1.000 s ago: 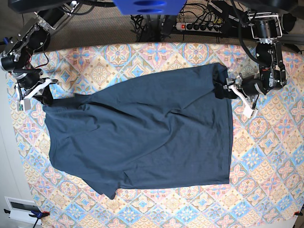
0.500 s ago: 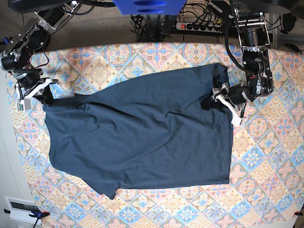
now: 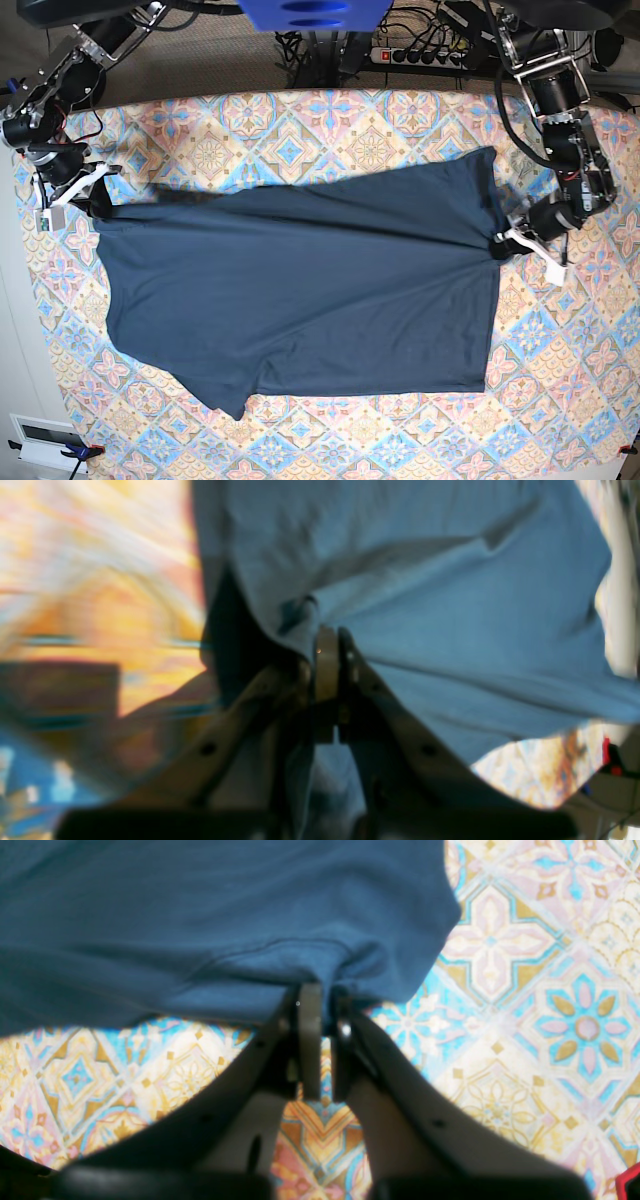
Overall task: Layout the t-shirt on the table in an organized manner, then fold the t-shirt properly
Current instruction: 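Pull the shirt edge with the left gripper to straighten it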
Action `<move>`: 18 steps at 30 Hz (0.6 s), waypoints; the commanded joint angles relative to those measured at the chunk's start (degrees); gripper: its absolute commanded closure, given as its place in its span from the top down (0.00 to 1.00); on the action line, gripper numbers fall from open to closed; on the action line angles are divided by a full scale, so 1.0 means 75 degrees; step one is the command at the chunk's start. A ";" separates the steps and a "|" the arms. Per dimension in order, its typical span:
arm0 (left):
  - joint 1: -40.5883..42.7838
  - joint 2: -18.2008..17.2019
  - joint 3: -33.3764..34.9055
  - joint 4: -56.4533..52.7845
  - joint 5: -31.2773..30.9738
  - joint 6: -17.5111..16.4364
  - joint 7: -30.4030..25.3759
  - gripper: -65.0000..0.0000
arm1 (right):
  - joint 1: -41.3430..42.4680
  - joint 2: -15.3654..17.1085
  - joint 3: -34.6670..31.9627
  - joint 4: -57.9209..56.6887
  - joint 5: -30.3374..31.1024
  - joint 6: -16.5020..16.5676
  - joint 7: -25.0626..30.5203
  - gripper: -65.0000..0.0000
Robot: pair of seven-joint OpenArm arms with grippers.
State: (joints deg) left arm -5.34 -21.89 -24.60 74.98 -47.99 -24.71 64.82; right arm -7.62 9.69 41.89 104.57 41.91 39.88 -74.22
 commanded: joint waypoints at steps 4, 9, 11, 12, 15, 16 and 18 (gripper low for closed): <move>-0.0137 -0.0322 -0.0430 0.0159 -0.0113 -0.0029 -0.0150 0.00 | 0.0049 0.0167 0.0059 0.0129 0.0126 0.0016 0.0184 0.01; -0.0079 -0.0463 -0.0395 0.0124 -0.0054 -0.0029 -0.0197 0.00 | 0.0049 0.0167 0.0059 0.0129 0.0126 0.0016 0.0184 0.01; -0.0055 -0.0463 -0.0395 0.0124 -0.0031 -0.0029 -0.0162 0.09 | 0.0049 0.0167 0.0059 0.0129 0.0126 0.0016 0.0184 0.01; -0.0032 -0.0475 -0.0395 0.0124 -0.0031 -0.0029 -0.0162 0.15 | 0.0049 0.0167 0.0047 0.0140 0.0126 0.0016 0.0184 0.01; 0.0109 -0.0545 -0.0395 0.0136 -0.0031 -0.0029 -0.0150 0.38 | 0.0049 0.0167 0.0047 0.0140 0.0126 0.0016 0.0172 0.01; 0.0144 -0.0639 -0.0395 0.0136 -0.0031 -0.0029 -0.0150 0.46 | 0.0049 0.0167 0.0047 0.0140 0.0126 0.0016 0.0172 0.01; 0.0250 -0.0780 -0.0395 0.0136 -0.0043 -0.0029 -0.0150 0.64 | 0.0049 0.0167 0.0047 0.0140 0.0126 0.0016 0.0172 0.01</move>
State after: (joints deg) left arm -2.66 -26.20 -27.14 74.98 -47.18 -24.69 64.93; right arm -7.79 9.87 41.91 104.57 41.85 39.83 -74.24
